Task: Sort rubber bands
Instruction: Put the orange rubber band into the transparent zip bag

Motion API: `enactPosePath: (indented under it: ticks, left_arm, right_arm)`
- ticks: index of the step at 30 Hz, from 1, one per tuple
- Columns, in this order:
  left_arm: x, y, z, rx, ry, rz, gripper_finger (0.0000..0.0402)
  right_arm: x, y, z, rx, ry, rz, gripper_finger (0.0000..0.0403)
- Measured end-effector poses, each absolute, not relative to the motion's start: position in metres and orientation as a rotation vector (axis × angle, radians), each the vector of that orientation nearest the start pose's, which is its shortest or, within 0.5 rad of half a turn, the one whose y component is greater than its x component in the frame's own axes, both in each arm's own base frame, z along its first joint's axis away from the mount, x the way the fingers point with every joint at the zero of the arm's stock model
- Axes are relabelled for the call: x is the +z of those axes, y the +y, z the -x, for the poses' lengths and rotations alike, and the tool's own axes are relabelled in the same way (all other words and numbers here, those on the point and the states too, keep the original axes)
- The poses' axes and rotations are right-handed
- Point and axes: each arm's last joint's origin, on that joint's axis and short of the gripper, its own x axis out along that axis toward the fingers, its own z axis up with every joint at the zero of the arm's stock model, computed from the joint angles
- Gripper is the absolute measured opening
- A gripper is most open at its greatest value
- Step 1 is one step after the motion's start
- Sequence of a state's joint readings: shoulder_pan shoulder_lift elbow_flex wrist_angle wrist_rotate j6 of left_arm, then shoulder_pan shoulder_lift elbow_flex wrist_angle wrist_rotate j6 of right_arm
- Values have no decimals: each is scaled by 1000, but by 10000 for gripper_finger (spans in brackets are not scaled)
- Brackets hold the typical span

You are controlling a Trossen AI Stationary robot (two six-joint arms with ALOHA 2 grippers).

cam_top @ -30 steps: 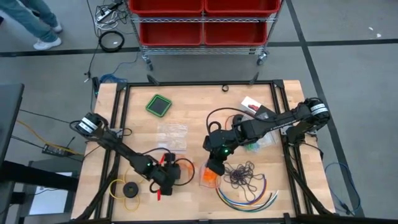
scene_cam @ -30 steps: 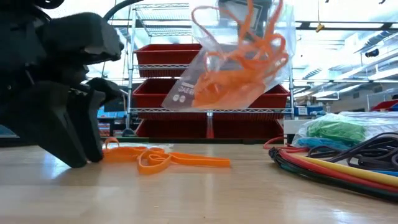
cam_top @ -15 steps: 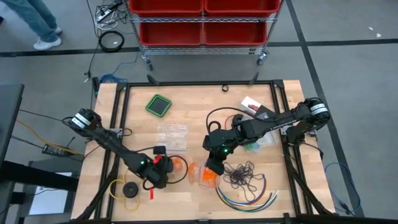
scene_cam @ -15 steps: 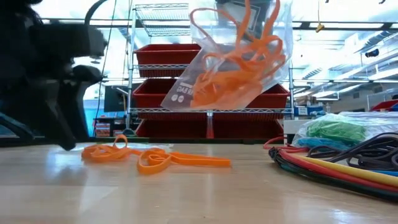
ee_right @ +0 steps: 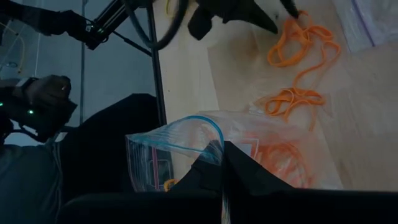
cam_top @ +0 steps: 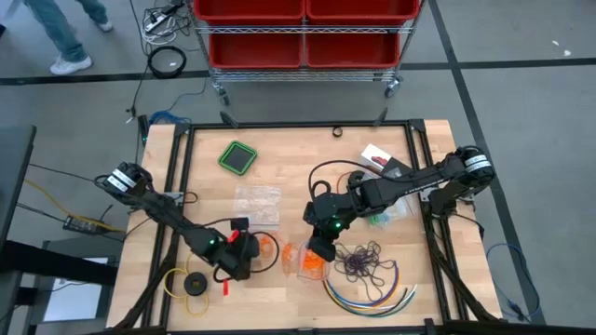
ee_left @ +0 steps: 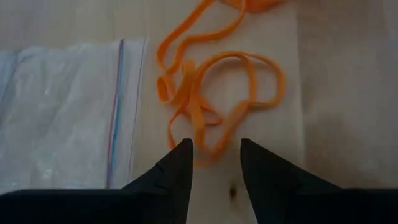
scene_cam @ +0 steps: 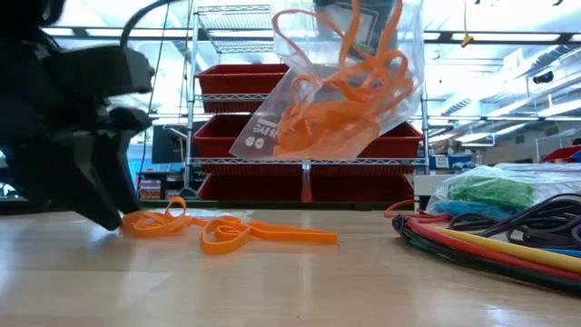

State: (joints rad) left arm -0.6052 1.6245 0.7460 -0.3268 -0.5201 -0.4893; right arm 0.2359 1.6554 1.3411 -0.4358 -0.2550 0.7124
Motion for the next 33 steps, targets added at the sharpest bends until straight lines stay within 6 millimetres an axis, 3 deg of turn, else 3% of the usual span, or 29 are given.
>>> enactPosePath:
  ticks: [7,13,15,19,28,33]
  left_arm:
    - [116,-121,-227,243,990,-130,128]
    - [119,-124,-231,158,990,-157,25]
    - [124,-127,-234,122,1003,-160,12]
    - [148,-134,-244,77,1012,-173,14]
    - [225,-144,-252,93,976,-259,4]
    - [249,-145,-255,83,910,-241,3]
  right_arm:
    - [283,92,-352,178,890,-670,0]
    - [283,92,-352,181,889,-662,0]
    - [283,92,-352,181,889,-662,0]
    - [283,92,-352,181,889,-663,0]
    - [283,92,-352,180,888,-662,0]
    - [283,92,-352,179,887,-660,1]
